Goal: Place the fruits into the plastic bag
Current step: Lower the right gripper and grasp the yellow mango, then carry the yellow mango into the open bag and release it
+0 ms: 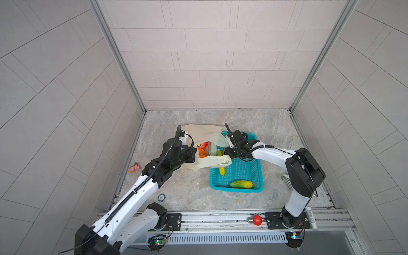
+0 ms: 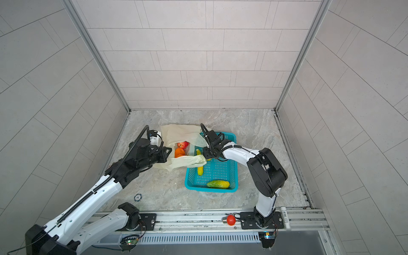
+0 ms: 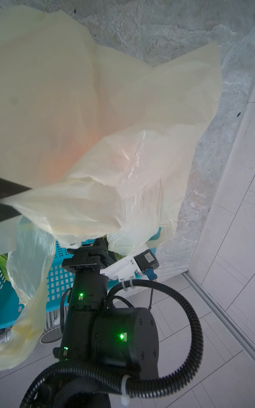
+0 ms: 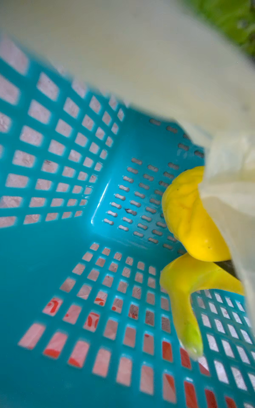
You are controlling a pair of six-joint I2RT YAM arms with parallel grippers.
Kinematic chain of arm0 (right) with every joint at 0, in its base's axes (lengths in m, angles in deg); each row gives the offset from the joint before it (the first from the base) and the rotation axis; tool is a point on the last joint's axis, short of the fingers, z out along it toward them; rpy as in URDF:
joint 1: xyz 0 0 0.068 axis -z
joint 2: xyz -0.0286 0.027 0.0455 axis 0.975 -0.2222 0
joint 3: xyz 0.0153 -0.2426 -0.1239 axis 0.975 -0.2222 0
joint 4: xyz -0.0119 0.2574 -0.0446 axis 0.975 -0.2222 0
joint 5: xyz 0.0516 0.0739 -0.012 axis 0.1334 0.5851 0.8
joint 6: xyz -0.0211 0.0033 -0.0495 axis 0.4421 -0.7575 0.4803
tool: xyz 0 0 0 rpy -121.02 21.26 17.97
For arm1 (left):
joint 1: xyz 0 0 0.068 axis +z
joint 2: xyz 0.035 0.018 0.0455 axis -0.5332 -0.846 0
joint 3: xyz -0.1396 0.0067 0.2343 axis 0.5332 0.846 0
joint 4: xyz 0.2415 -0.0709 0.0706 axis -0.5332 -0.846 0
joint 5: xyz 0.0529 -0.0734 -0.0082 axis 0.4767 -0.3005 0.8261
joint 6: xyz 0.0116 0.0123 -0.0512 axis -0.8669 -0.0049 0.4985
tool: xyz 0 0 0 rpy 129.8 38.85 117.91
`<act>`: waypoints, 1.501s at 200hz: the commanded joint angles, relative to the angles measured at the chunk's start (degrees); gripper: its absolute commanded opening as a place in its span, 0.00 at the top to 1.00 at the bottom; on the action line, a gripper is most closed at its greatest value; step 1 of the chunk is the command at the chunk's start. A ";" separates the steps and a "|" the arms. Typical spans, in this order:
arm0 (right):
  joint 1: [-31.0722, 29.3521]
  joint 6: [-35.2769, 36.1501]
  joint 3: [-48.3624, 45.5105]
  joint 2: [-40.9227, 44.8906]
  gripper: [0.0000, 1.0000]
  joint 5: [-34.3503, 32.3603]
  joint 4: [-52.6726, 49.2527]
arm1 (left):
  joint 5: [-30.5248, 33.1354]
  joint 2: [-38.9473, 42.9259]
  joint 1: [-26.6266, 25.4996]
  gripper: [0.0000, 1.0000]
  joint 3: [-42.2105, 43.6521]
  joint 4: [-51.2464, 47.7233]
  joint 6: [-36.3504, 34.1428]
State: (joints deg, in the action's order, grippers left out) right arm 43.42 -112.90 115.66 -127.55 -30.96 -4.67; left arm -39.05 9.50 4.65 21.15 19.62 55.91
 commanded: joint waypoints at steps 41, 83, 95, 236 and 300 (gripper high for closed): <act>1.40 -0.68 -5.10 14.18 0.58 -3.15 -2.96 | 0.46 0.33 -0.33 1.00 -0.37 0.22 -0.73; 1.72 0.00 -10.58 26.91 0.58 -8.28 -2.08 | 0.47 0.37 -0.36 1.00 -0.05 0.27 -0.73; 1.69 0.25 -10.90 29.94 0.58 -8.76 -1.24 | 0.41 0.32 -0.35 1.00 0.04 0.38 -0.64; -11.53 2.37 3.36 10.79 0.56 15.26 13.31 | -0.02 1.07 -0.32 1.00 0.71 0.71 -0.34; -13.55 3.49 11.13 -2.50 0.54 16.07 11.11 | -0.74 2.78 -0.81 1.00 2.46 2.31 2.51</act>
State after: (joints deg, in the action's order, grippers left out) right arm 31.51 -110.37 123.42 -127.44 -16.14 6.89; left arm -39.59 11.12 4.32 22.48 20.43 57.16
